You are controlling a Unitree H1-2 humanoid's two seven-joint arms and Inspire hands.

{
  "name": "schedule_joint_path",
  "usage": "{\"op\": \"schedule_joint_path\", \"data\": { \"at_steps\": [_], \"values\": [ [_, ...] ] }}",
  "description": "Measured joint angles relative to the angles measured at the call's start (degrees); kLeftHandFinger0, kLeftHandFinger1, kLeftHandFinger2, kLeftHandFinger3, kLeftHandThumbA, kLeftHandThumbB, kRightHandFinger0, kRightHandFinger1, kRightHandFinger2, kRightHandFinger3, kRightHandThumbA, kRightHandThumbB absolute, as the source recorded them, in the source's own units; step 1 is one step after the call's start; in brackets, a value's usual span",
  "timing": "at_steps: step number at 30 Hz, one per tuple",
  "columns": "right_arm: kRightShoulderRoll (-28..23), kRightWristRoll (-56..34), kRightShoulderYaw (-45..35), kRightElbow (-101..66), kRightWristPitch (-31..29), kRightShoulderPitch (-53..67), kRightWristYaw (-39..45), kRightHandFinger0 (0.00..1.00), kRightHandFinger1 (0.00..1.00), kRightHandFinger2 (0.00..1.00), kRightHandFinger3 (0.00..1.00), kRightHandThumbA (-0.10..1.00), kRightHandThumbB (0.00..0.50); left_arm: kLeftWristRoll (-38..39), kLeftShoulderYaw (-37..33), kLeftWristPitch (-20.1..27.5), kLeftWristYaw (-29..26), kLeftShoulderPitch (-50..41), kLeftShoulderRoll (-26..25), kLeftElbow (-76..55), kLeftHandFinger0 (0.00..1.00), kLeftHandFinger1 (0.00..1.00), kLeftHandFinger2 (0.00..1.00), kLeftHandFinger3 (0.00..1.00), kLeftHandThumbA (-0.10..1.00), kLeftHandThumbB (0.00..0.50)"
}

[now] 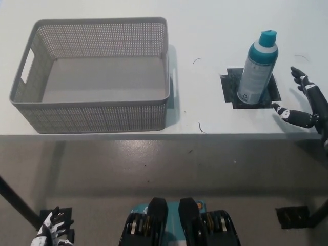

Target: Use the right hand to pick up an air purifying spray and put it inside a container

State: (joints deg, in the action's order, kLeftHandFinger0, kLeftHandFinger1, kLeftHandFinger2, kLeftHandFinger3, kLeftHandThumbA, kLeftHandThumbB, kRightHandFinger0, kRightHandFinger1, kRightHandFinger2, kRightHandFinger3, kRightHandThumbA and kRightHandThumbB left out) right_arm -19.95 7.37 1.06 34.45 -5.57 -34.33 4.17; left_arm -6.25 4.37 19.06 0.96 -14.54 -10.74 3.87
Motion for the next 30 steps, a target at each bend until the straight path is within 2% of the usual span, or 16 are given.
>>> {"op": "schedule_joint_path", "data": {
  "at_steps": [5, 8, 11, 18, 22, 24, 30],
  "values": [
    [1.5, 0.1, 0.0, 6.6, -0.1, -3.2, -0.3, 1.00, 1.00, 1.00, 1.00, 0.74, 0.500, 0.0, 0.0, 0.0, 0.0, 0.3, 0.0, 0.0, 0.56, 0.68, 0.75, 1.00, 0.58, 0.395],
    [2.0, 0.1, 0.2, 10.3, -0.3, -5.2, -0.5, 1.00, 1.00, 1.00, 1.00, 0.74, 0.500, 0.0, 0.0, 0.0, 0.0, 0.5, 0.0, -0.1, 0.56, 0.69, 0.77, 1.00, 0.59, 0.377],
    [2.7, 0.4, 0.5, 13.4, -1.1, -7.1, -1.3, 1.00, 1.00, 1.00, 1.00, 0.75, 0.500, -0.2, 0.0, 0.0, 0.0, 0.6, 0.0, -0.2, 0.56, 0.69, 0.77, 1.00, 0.59, 0.392],
    [4.4, 0.5, 0.7, 18.4, -2.9, -9.9, -3.0, 1.00, 1.00, 1.00, 1.00, 0.63, 0.500, -0.3, 0.0, 0.0, 0.0, 0.8, 0.0, -0.3, 0.56, 0.69, 0.77, 1.00, 0.58, 0.390],
    [5.7, 0.4, 0.7, 19.7, -2.9, -11.3, -3.3, 1.00, 1.00, 1.00, 1.00, 0.62, 0.500, -0.3, 0.0, -0.1, 0.0, 1.2, 0.0, -0.4, 0.58, 0.70, 0.78, 1.00, 0.57, 0.379],
    [6.4, 0.4, 0.8, 20.2, -2.9, -11.8, -3.4, 1.00, 1.00, 1.00, 1.00, 0.68, 0.500, -0.3, 0.0, -0.1, 0.1, 1.3, 0.0, -0.6, 0.57, 0.70, 0.79, 1.00, 0.56, 0.373],
    [8.2, 0.8, 1.9, 20.4, -1.7, -13.7, -3.8, 1.00, 1.00, 1.00, 1.00, 0.66, 0.500, -0.3, 0.0, -0.2, 0.1, 1.6, 0.0, -0.9, 0.57, 0.69, 0.77, 1.00, 0.52, 0.367]
  ]
}}
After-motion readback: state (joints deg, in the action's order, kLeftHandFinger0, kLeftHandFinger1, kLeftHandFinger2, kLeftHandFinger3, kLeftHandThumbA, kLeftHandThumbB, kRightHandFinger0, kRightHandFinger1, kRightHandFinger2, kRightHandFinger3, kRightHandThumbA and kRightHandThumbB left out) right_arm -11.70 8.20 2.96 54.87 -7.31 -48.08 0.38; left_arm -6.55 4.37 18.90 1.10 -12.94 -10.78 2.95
